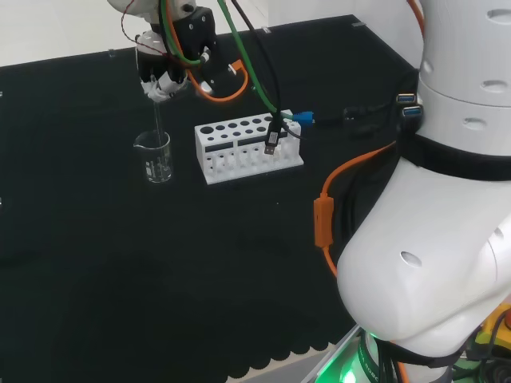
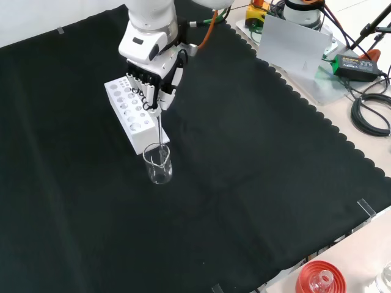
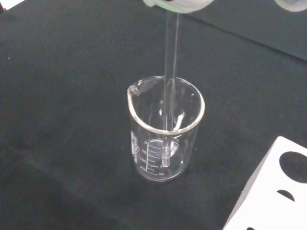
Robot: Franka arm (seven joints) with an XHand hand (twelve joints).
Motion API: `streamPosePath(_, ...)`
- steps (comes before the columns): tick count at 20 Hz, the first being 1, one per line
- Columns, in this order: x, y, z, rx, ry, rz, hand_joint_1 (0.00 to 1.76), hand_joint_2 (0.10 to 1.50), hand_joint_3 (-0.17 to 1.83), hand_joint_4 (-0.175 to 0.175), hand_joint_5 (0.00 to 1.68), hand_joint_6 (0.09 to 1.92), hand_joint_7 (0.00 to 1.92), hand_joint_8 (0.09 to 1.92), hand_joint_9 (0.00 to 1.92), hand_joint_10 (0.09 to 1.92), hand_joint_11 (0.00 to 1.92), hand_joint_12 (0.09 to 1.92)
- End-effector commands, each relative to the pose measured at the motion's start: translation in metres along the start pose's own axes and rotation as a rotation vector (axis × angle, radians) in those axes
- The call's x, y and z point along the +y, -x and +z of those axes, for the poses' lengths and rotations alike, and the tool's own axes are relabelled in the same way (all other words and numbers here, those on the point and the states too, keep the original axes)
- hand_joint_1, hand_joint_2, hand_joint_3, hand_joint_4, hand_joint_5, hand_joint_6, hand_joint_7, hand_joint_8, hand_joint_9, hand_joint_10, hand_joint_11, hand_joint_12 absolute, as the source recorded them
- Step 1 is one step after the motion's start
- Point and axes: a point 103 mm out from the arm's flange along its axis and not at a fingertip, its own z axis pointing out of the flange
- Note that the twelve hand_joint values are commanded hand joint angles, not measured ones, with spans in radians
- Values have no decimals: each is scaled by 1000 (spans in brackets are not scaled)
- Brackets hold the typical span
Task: Stir in the beaker to the left of the white test tube rack with the glass rod.
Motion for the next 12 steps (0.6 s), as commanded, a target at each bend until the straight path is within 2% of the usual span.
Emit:
streamPosePath(1,-6,-13,-1,14,7,0,1324,1034,-175,-175,1277,416,1614,87,1634,531,1555,892)
streamPosePath(6,-1,-21,1,27,13,-9,1324,1034,-175,-175,1277,416,1614,87,1633,532,1555,892)
streamPosePath(12,2,-29,-7,6,21,-18,1324,1034,-175,-175,1277,417,1615,87,1633,532,1554,892)
